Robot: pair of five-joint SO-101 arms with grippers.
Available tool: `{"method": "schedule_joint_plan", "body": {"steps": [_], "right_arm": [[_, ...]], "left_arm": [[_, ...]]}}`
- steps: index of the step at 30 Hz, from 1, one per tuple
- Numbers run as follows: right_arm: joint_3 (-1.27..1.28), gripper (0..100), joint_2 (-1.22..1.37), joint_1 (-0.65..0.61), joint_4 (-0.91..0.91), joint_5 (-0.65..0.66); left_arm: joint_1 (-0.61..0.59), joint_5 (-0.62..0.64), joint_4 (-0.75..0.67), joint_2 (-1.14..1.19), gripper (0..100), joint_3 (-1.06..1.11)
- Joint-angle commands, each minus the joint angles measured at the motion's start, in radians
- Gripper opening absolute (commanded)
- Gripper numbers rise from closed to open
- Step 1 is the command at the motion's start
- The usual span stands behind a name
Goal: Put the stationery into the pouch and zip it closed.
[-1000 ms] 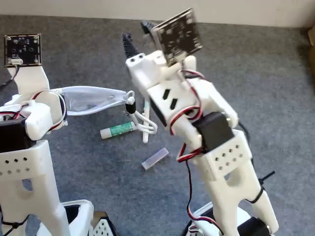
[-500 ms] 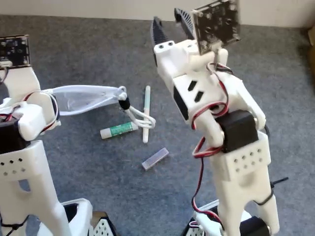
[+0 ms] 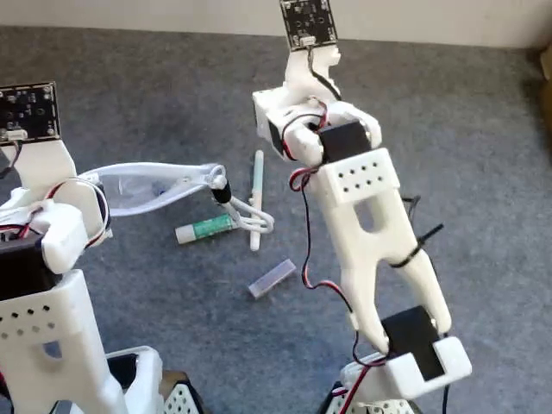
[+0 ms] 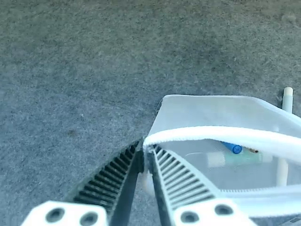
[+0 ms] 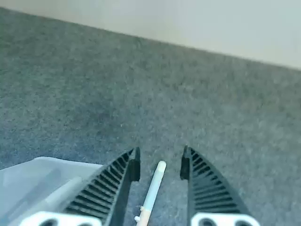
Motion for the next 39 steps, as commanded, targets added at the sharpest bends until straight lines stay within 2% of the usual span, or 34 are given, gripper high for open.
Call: {"method": "schedule_joint_plan", "body": {"steps": [1,20,31,39], "right_arm": [[-0.059,13.8,0.024,0.008,0.004,-0.077],[-0.067,13.8,0.384,-0.105,-0.004,-0.086],[-0.101,13.8,0.541,-0.081,-0.151,-0.084],[-0.101,13.8,0.561,-0.058,-0.165,-0.083]], "left_arm": [[-0.016,0.012,-0.037,-0.001,1,0.018],[-0.016,0.012,-0.048,-0.001,1,0.03],[-0.016,0.012,-0.048,-0.001,1,0.031],[-0.016,0.012,-0.052,-0.002,1,0.048]]}}
